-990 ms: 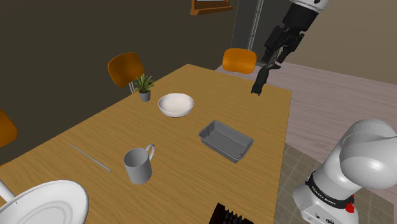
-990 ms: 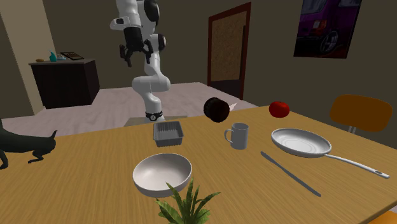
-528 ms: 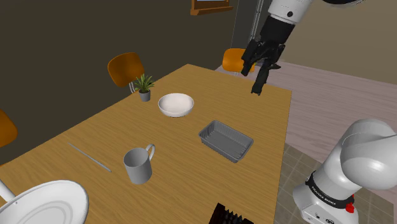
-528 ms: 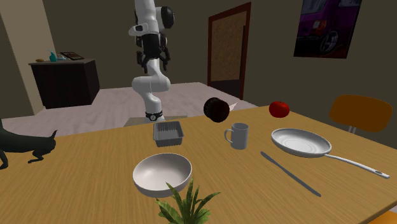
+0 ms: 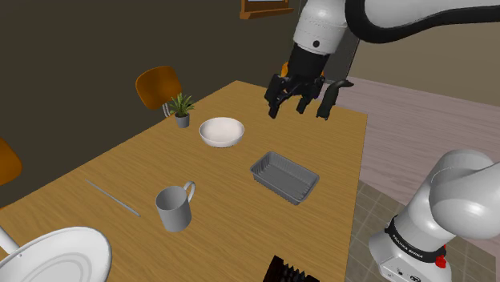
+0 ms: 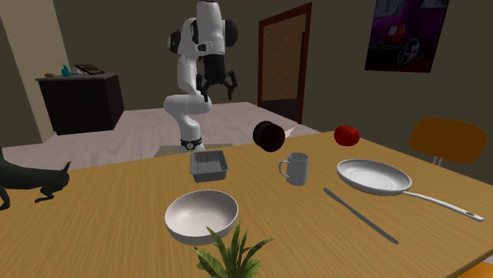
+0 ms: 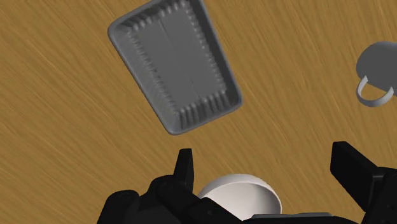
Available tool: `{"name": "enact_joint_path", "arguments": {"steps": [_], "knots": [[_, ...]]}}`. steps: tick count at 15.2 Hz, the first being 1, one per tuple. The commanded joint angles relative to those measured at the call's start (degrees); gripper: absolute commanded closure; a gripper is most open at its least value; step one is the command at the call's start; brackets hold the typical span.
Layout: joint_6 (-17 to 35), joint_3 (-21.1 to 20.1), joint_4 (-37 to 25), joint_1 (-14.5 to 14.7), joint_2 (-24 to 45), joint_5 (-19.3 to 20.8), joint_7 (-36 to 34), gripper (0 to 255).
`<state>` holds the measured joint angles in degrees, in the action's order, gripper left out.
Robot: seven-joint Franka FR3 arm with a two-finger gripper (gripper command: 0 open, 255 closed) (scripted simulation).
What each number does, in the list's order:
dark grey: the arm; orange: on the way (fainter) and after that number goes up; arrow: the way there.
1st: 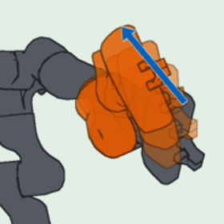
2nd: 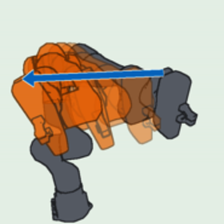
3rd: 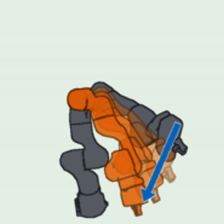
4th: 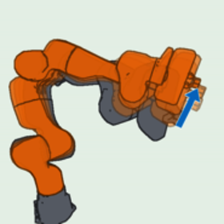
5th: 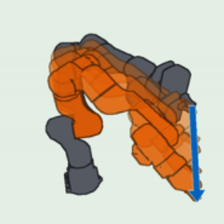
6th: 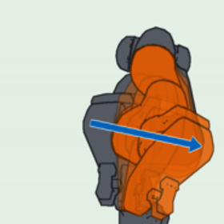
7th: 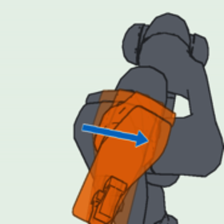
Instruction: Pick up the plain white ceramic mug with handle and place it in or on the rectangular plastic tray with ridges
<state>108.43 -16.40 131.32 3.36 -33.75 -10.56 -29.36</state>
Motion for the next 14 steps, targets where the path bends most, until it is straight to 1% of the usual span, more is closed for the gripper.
{"name": "enact_joint_path", "arguments": {"steps": [1, 5, 8, 11, 14], "knots": [[2.0, -2.7, -1.4, -0.1, 3.5, 0.2, -3.0, 0], [5.0, -8.2, -4.7, -0.5, 10.4, 1.6, -9.5, 0], [6.9, -12.2, -8.0, -0.9, 16.4, 3.9, -14.9, 0], [8.2, -16.0, -12.0, -1.2, 23.1, 7.5, -20.8, 0], [8.9, -19.2, -16.7, -0.8, 30.6, 12.5, -27.2, 0]]}}
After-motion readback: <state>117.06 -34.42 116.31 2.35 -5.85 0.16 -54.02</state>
